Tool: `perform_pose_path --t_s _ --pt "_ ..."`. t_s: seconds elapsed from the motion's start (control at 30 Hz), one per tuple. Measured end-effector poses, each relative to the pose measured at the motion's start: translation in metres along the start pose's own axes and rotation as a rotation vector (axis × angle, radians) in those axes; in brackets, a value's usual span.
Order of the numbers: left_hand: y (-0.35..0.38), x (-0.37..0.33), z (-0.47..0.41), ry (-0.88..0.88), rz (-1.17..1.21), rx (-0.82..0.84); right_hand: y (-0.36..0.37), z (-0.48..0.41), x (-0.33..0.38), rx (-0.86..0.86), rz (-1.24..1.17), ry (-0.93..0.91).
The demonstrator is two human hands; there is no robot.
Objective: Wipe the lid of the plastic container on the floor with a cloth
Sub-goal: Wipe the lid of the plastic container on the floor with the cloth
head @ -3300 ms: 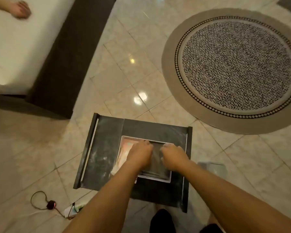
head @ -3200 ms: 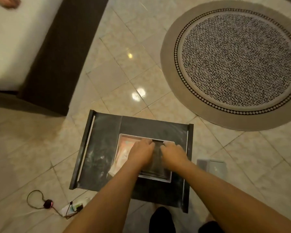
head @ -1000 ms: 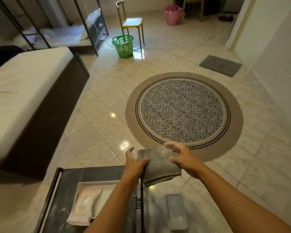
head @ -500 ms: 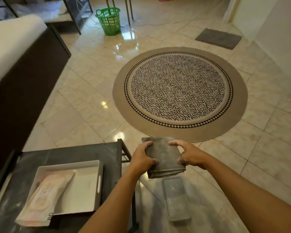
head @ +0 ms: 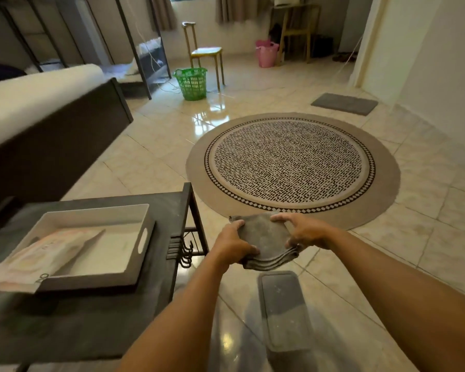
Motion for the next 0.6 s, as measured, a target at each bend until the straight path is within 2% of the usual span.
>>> perform_pose_path --t_s 0.3,0.6 --pt "0.016 -0.033 0.146 0.223 -0.190 -0.050 0.036 0.146 0.033 -0.149 0.103 -0.113" --pt "0.023 -0.012 0.206 0.204 -0.324 -0.073 0.082 0.186 0.028 -0.212 0.237 -0.171"
Point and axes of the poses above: each hand's wrist, its own z-axis away from the middle knuckle, its own y-axis out of the palm, x = y × z, the point moved 10 cm from there along -z, towards the middle knuckle, and after that the axes turned 9 degrees about z, right-handed, at the moved point
